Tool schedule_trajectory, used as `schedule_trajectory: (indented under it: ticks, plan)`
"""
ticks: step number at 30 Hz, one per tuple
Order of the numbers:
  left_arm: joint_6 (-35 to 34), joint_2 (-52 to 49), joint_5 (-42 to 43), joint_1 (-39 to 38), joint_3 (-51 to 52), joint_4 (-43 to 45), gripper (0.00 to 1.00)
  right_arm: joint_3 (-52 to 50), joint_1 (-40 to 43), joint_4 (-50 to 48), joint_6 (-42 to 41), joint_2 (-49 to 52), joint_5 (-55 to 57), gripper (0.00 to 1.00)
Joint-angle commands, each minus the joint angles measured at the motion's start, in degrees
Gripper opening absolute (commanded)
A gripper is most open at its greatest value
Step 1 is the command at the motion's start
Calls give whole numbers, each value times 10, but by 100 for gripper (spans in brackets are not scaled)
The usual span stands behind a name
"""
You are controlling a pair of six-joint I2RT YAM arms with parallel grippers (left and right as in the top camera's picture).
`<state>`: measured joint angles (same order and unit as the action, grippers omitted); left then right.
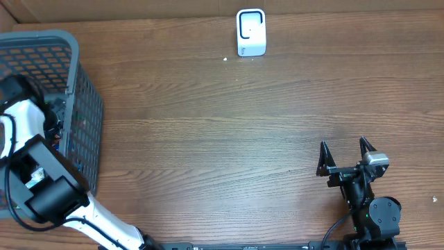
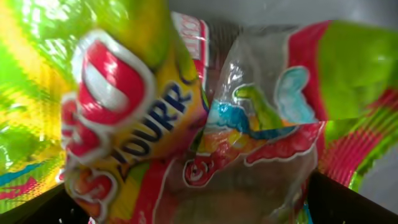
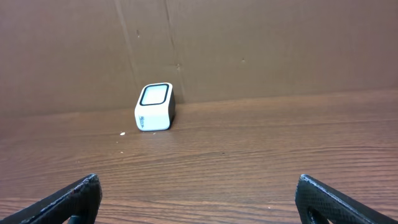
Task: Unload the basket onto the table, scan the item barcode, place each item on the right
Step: 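Lift the Haribo bag out and place it on the table center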
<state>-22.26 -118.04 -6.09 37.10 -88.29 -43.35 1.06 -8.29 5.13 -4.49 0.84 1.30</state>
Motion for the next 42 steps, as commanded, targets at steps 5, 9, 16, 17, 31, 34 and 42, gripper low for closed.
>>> schedule_trajectory:
  ticks: [5, 9, 16, 17, 31, 34, 42]
  plan:
    - [4, -74, -6, -5, 9, -14, 97, -6, -2, -4, 0, -7, -3, 100]
    - [4, -76, -2, -5, 8, -14, 58, -6, -2, -4, 0, -7, -3, 100]
    - [4, -76, 15, -5, -14, -42, 4, -6, -2, -4, 0, -7, -3, 100]
    - [4, -75, 15, -5, -26, -55, 4, -6, -2, -4, 0, -7, -3, 100]
    - [35, -74, 17, -5, -433, -367, 4, -6, -2, -4, 0, -7, -3, 100]
    - [42, -74, 37, -5, -510, -414, 4, -6, -2, -4, 0, -7, -3, 100]
    - [95, -45, 130, -17, -703, -512, 4, -6, -2, -4, 0, -7, -3, 100]
